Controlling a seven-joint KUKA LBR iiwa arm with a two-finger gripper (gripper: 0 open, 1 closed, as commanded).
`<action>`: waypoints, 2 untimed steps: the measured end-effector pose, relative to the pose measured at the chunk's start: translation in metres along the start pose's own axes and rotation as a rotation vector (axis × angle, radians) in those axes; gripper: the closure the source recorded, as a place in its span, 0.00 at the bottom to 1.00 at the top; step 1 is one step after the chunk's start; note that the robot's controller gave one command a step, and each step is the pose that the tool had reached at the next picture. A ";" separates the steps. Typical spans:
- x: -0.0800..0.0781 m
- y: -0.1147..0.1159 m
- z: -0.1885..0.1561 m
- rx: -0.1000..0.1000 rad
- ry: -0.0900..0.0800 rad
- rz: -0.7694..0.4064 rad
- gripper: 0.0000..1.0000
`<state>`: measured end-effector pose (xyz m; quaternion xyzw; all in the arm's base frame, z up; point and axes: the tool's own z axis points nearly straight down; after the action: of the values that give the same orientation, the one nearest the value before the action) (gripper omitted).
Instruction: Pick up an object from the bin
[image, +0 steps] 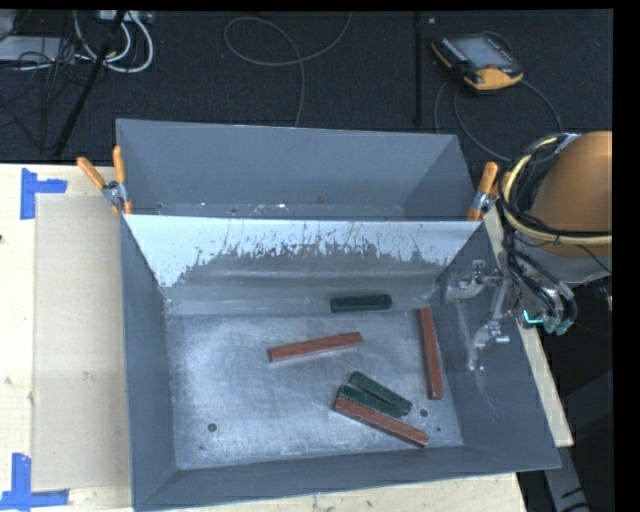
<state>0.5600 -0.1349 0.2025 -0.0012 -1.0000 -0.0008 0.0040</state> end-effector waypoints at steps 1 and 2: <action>-0.002 0.001 -0.004 0.002 -0.008 -0.004 0.00; 0.010 0.041 0.069 0.001 -0.012 0.036 0.00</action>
Offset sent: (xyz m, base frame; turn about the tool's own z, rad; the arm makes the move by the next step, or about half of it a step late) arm -0.0222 0.0768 -0.1325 0.0647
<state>0.5496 -0.0939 0.1340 -0.0192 -0.9998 -0.0001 -0.0018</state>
